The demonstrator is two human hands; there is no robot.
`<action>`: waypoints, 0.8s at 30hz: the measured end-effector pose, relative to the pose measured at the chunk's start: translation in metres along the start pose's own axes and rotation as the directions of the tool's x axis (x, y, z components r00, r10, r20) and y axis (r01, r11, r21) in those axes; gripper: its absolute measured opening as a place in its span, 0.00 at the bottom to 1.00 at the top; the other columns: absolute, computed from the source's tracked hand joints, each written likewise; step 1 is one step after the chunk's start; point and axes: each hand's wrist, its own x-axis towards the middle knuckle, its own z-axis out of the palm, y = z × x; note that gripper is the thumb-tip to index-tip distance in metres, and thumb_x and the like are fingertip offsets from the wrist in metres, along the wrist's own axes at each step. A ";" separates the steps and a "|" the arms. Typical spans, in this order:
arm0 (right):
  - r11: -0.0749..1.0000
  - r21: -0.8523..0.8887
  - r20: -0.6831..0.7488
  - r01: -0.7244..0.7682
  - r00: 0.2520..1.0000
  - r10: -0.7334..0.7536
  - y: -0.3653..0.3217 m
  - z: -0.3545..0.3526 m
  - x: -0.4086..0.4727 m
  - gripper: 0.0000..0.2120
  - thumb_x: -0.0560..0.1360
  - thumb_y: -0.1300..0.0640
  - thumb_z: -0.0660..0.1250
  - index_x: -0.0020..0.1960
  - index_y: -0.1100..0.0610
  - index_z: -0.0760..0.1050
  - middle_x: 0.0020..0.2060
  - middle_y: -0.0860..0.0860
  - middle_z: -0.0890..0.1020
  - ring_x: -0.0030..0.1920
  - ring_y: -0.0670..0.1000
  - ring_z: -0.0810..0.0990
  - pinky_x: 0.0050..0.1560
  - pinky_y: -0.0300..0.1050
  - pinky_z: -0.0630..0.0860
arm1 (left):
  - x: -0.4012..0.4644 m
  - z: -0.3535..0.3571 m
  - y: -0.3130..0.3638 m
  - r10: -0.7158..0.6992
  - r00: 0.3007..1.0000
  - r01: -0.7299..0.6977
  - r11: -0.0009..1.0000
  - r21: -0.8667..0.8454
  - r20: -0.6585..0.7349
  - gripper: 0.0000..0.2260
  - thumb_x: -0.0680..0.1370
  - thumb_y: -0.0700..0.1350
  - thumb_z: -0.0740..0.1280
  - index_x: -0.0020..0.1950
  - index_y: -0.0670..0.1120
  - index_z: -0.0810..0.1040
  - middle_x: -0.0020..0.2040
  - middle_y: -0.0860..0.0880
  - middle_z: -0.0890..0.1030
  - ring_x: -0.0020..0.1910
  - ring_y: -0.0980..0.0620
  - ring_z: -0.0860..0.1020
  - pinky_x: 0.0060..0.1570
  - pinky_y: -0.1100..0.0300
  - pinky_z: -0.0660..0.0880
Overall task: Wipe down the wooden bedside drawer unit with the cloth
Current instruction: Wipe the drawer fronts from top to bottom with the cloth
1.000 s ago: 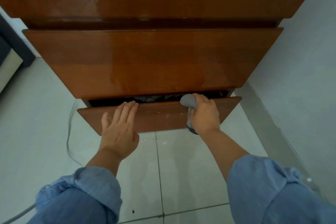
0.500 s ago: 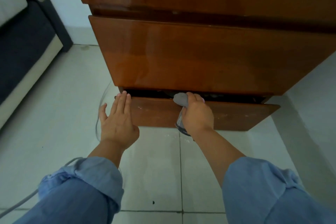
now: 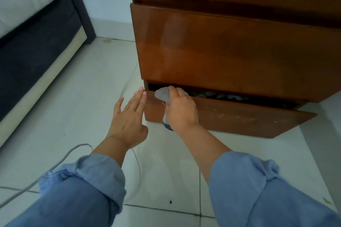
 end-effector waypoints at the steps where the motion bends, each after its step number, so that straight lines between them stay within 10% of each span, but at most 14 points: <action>1: 1.000 0.010 -0.004 0.030 1.000 -0.030 -0.005 0.004 0.001 0.26 0.77 0.58 0.61 0.73 0.57 0.57 0.68 0.55 0.68 0.68 0.55 0.67 0.70 0.42 0.60 | 0.000 0.001 -0.002 -0.021 1.000 0.021 0.999 -0.026 -0.003 0.42 0.74 0.46 0.62 0.77 0.49 0.34 0.78 0.51 0.35 0.77 0.55 0.40 0.71 0.52 0.32; 12: 0.911 0.040 0.070 0.410 0.908 -0.412 -0.011 0.036 0.015 0.33 0.75 0.62 0.65 0.76 0.51 0.54 0.75 0.48 0.58 0.75 0.52 0.55 0.69 0.49 0.64 | 0.003 0.006 -0.012 -0.128 0.989 0.121 0.988 -0.095 -0.068 0.39 0.76 0.37 0.60 0.78 0.47 0.38 0.79 0.49 0.39 0.78 0.52 0.43 0.74 0.49 0.40; 17: 0.863 0.017 0.140 0.505 0.853 -0.502 0.007 0.020 0.000 0.28 0.71 0.68 0.62 0.66 0.47 0.71 0.72 0.46 0.67 0.63 0.51 0.68 0.54 0.45 0.63 | -0.003 0.006 -0.009 -0.084 0.995 0.084 0.996 -0.013 -0.048 0.40 0.74 0.35 0.58 0.78 0.46 0.36 0.79 0.49 0.37 0.78 0.53 0.43 0.74 0.49 0.40; 24: 0.986 0.119 0.079 0.118 0.989 -0.128 0.078 0.011 -0.051 0.25 0.68 0.69 0.61 0.62 0.51 0.72 0.63 0.50 0.75 0.62 0.53 0.69 0.59 0.50 0.69 | -0.012 0.004 0.021 0.077 0.997 -0.076 0.996 0.050 -0.025 0.38 0.75 0.38 0.57 0.78 0.46 0.37 0.79 0.49 0.38 0.78 0.52 0.41 0.74 0.48 0.38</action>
